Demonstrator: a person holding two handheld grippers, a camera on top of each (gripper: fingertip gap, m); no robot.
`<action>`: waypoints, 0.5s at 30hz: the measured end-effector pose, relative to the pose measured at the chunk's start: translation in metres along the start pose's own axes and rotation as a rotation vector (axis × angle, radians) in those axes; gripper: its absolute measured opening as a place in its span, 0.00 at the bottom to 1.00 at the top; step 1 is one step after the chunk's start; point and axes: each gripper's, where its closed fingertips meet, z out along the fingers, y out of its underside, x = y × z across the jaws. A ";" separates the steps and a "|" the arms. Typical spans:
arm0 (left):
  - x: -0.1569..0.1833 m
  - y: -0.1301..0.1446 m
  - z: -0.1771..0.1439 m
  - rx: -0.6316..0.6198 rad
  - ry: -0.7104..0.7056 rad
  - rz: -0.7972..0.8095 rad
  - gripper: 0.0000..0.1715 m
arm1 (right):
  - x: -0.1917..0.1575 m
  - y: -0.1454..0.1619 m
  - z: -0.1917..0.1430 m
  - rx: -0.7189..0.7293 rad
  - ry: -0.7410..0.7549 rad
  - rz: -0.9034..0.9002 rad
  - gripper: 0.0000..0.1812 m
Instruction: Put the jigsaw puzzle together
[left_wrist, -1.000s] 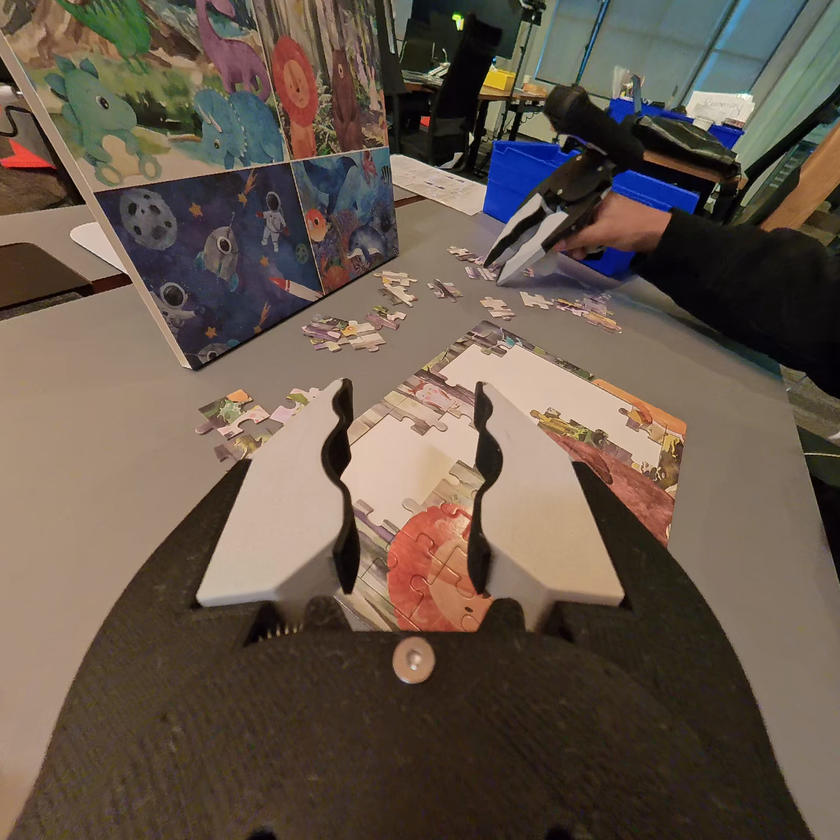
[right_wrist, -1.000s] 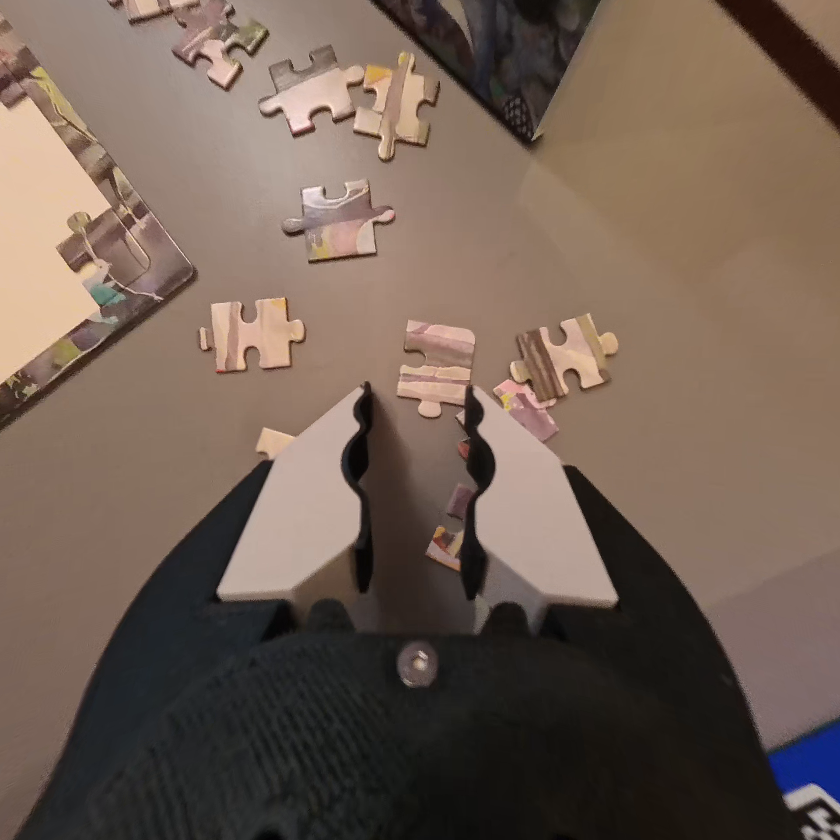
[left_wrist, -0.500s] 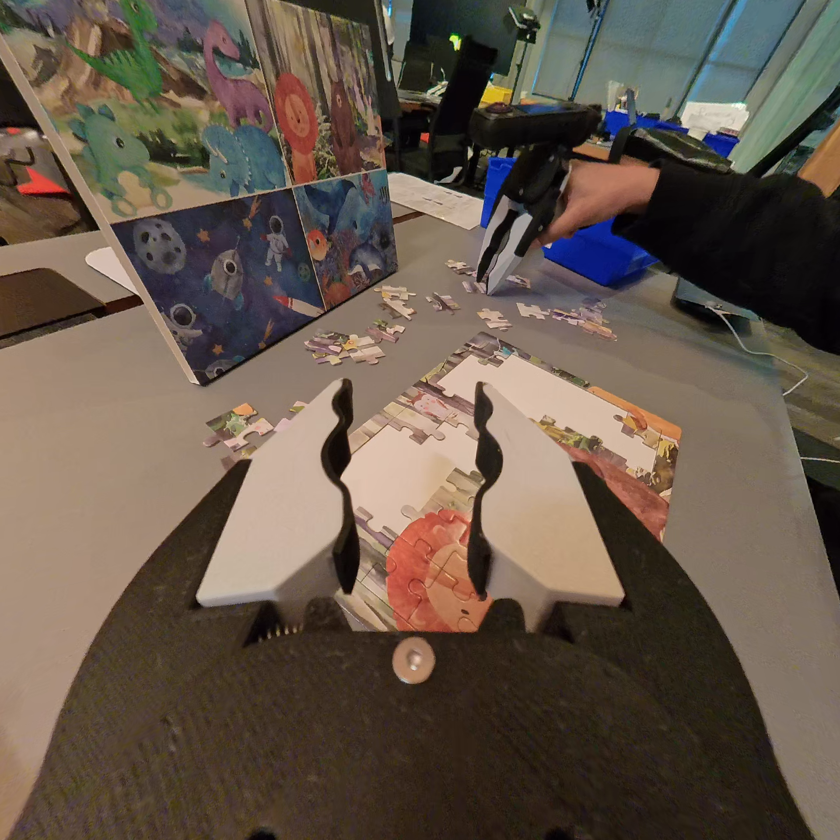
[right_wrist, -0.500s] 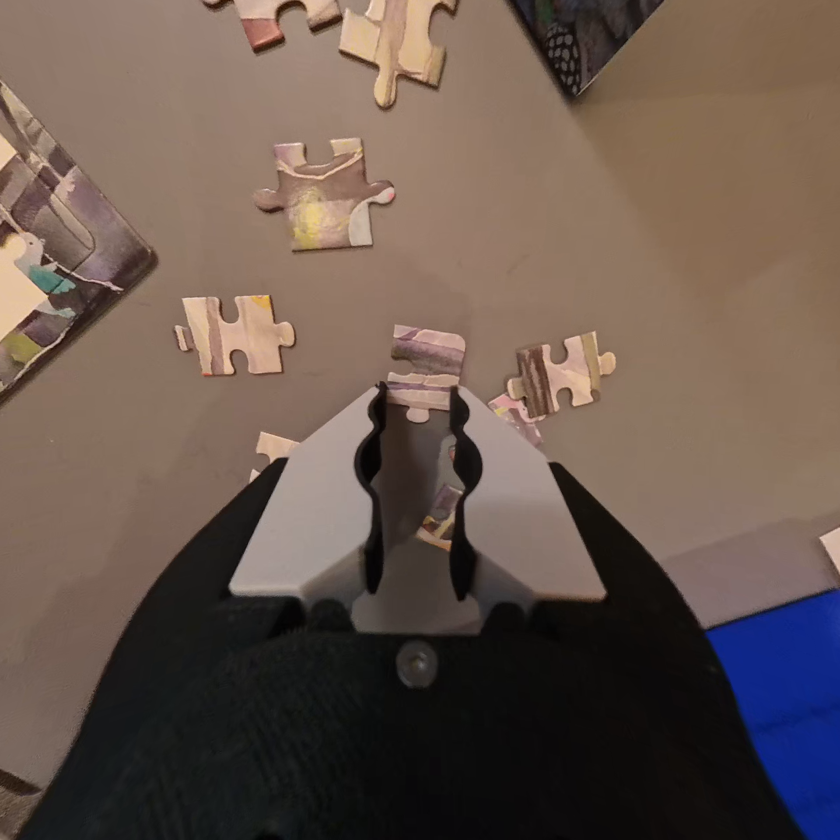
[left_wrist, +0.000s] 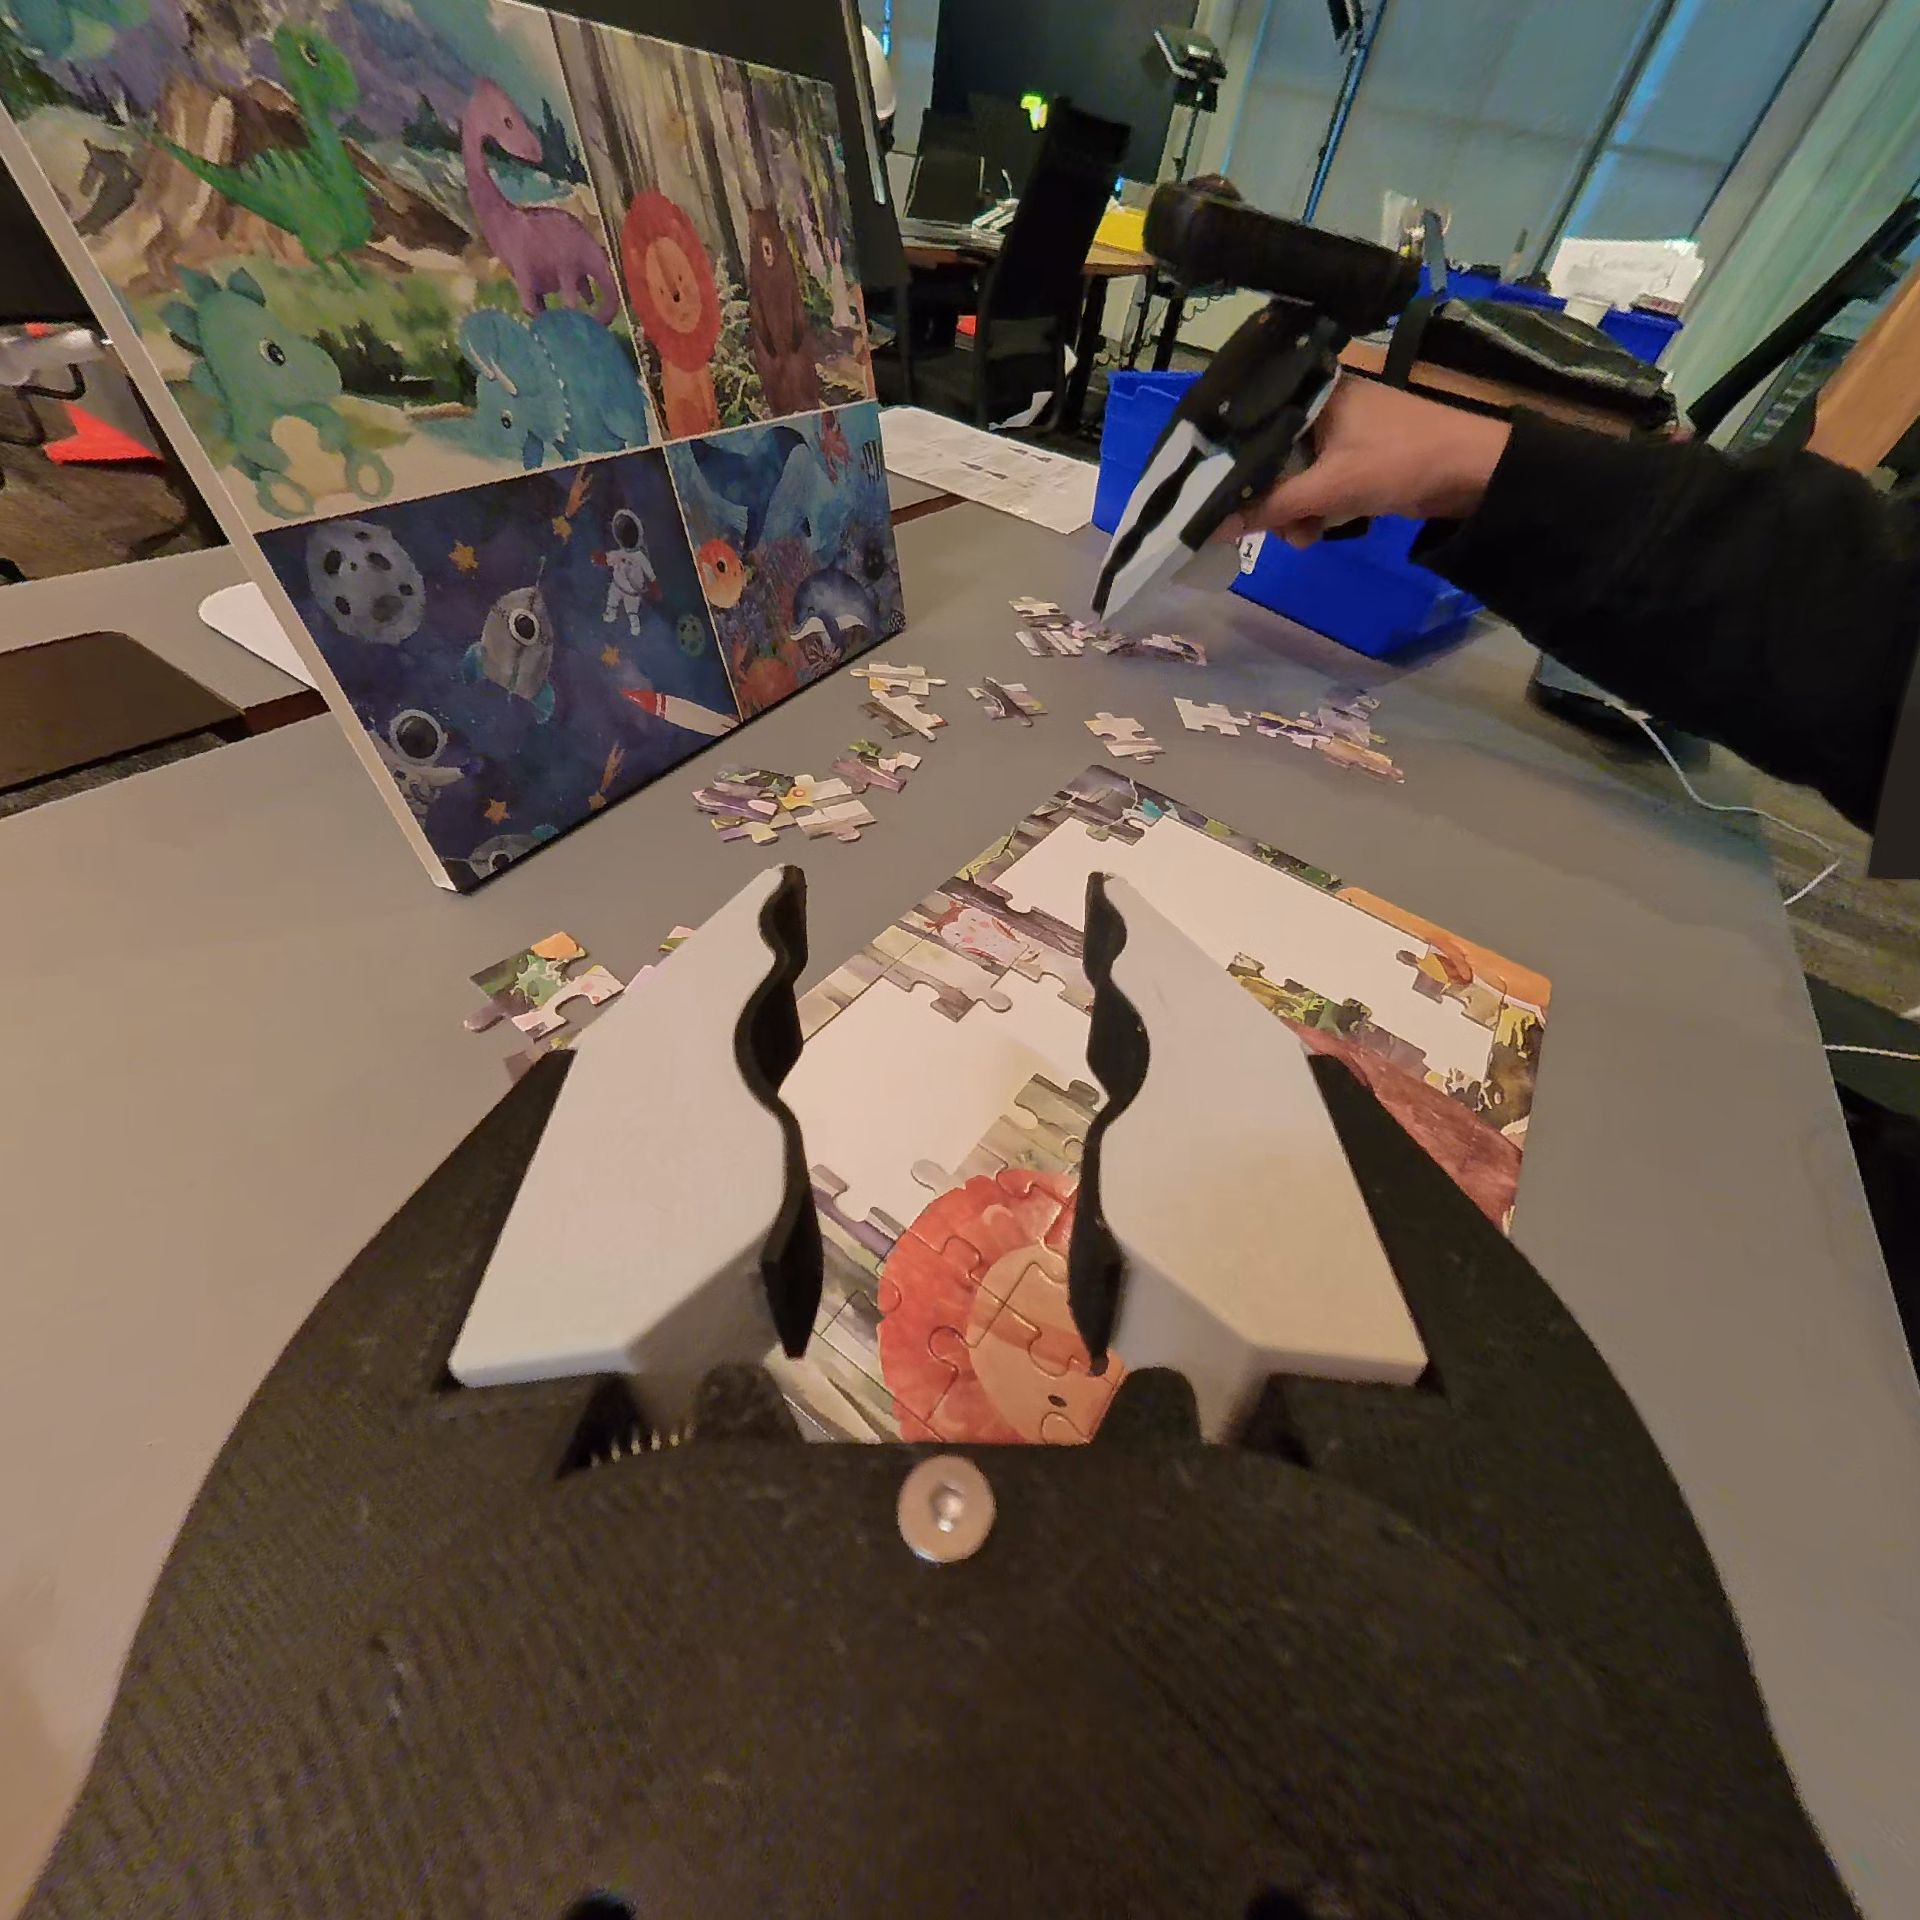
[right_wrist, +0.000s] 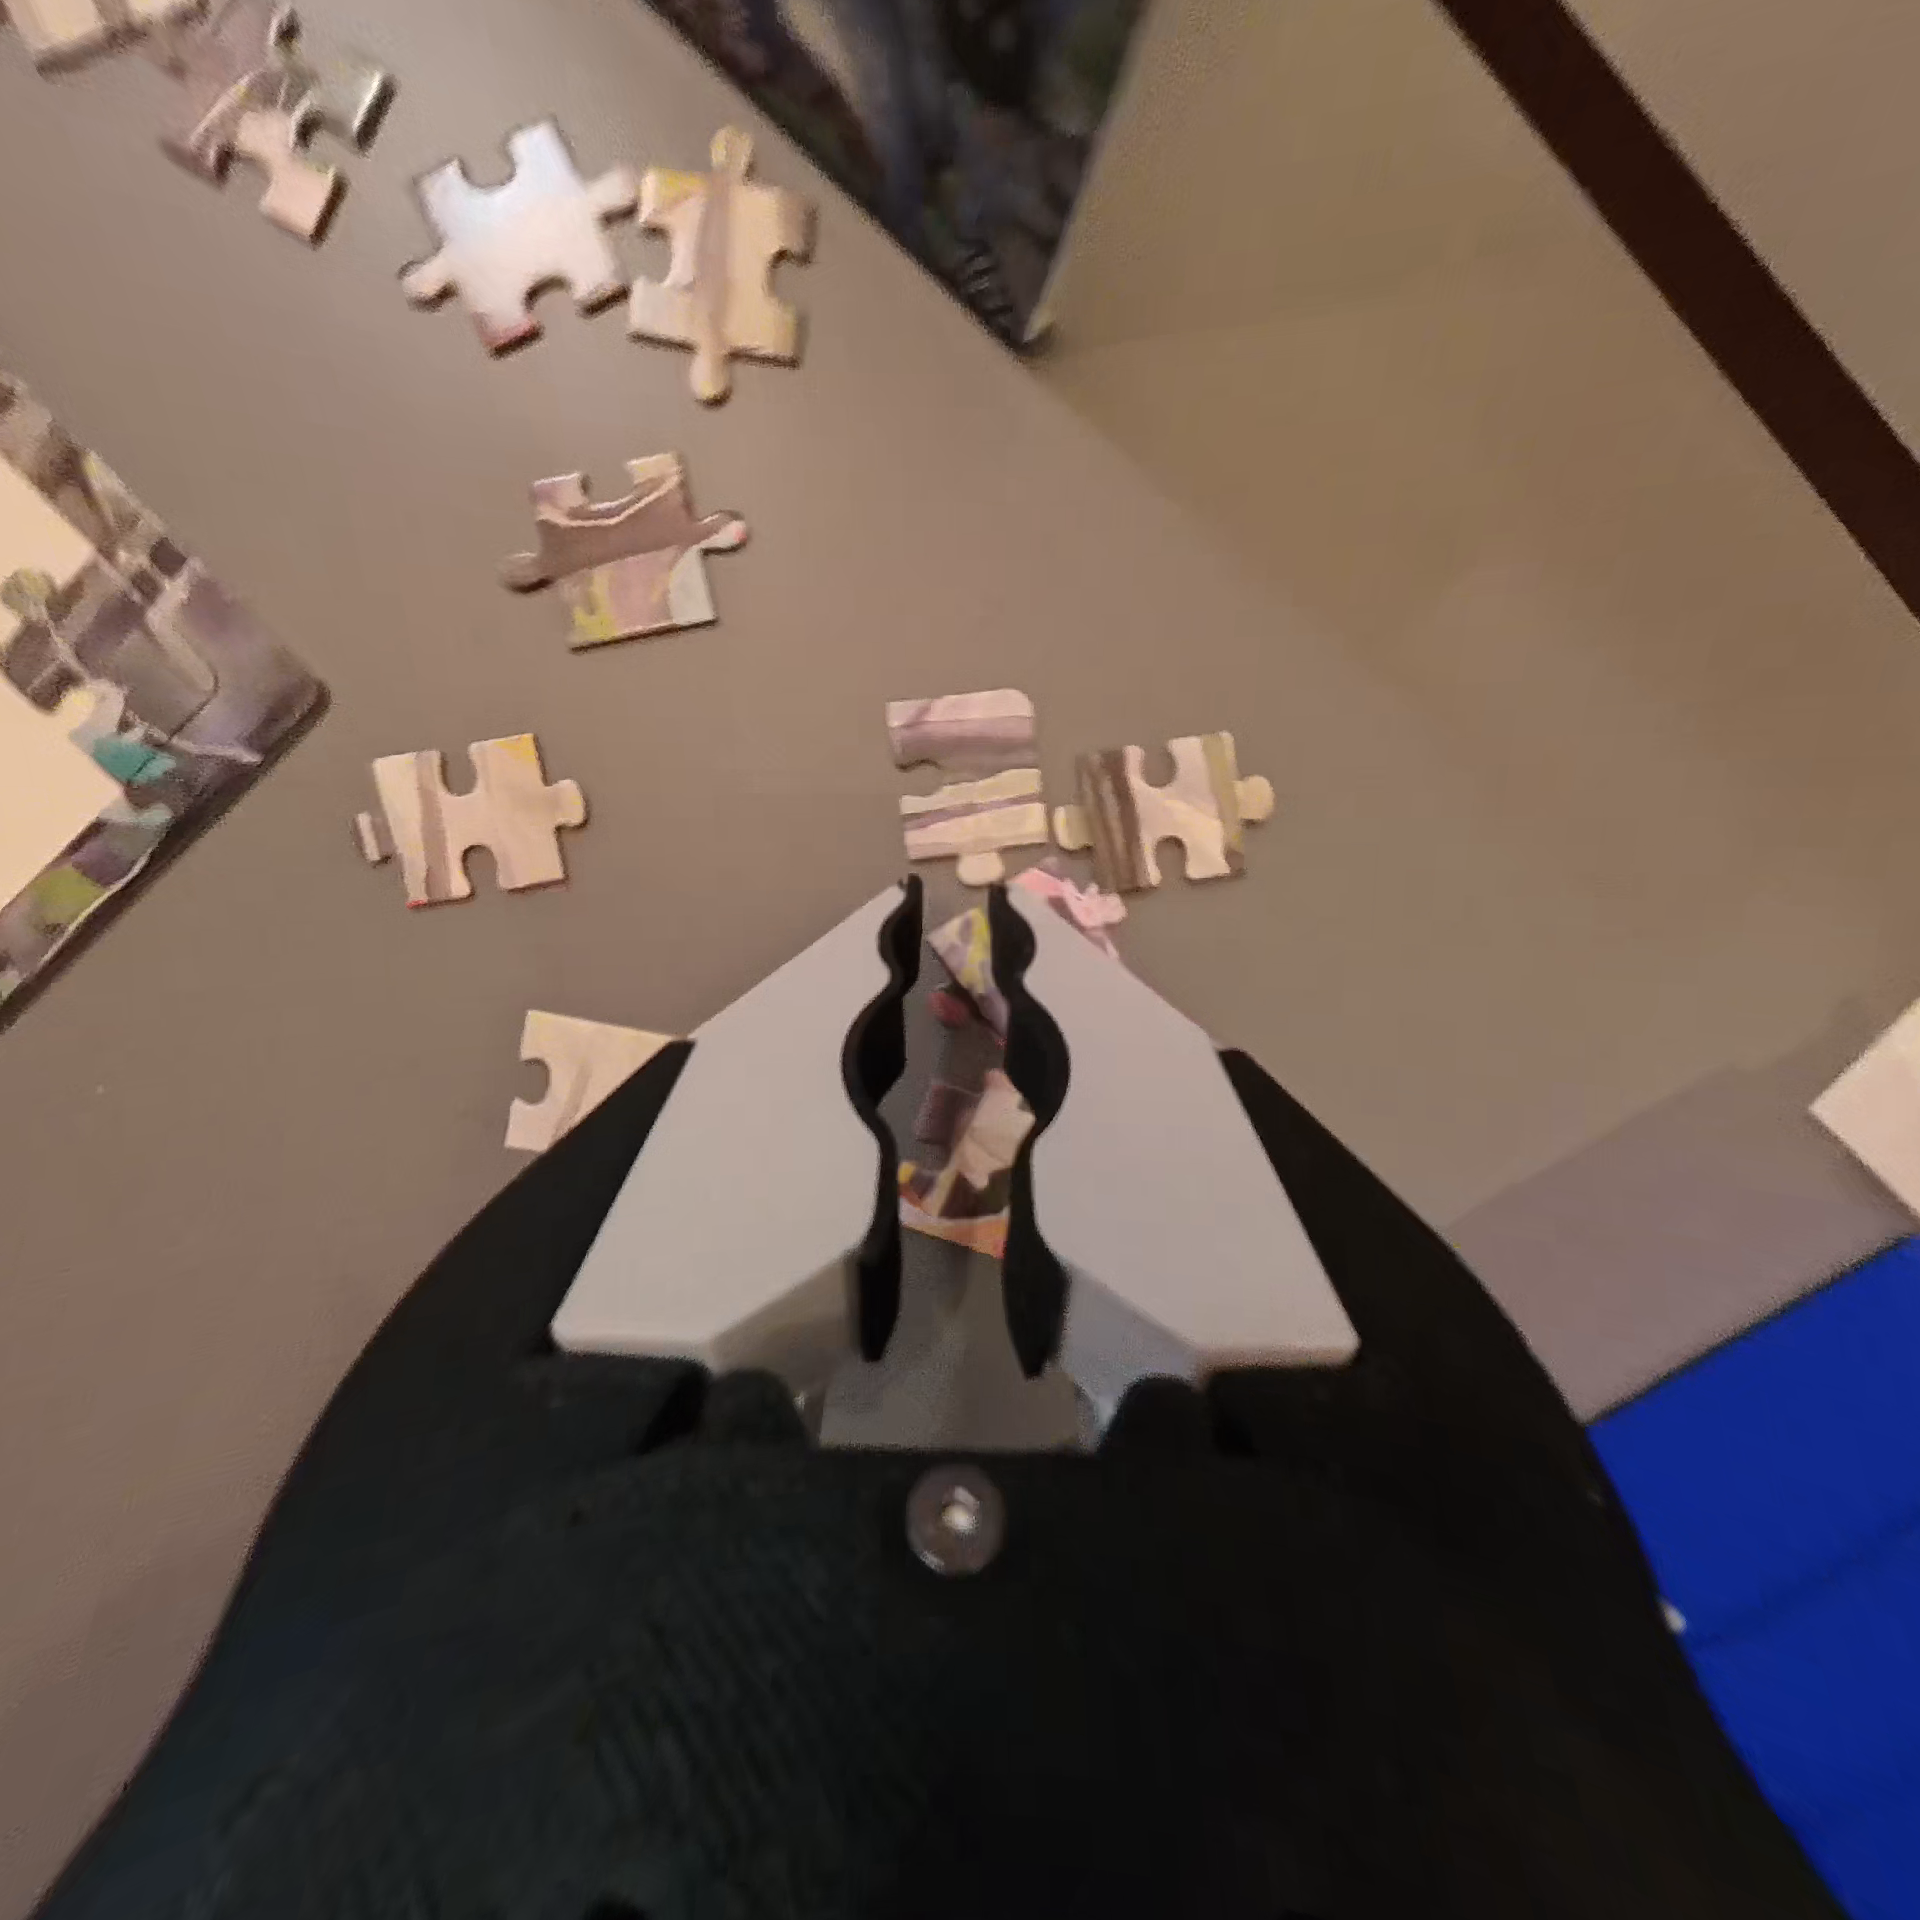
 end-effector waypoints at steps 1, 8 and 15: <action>-0.001 0.001 0.000 -0.005 -0.003 0.002 0.30 | 0.005 0.000 -0.004 0.055 0.009 0.044 0.06; 0.026 -0.002 0.030 -0.077 0.049 0.065 0.31 | -0.008 0.004 -0.044 0.536 0.052 0.230 0.06; 0.099 -0.028 0.159 -0.288 0.304 0.208 0.34 | -0.015 0.002 -0.094 0.749 0.110 0.184 0.04</action>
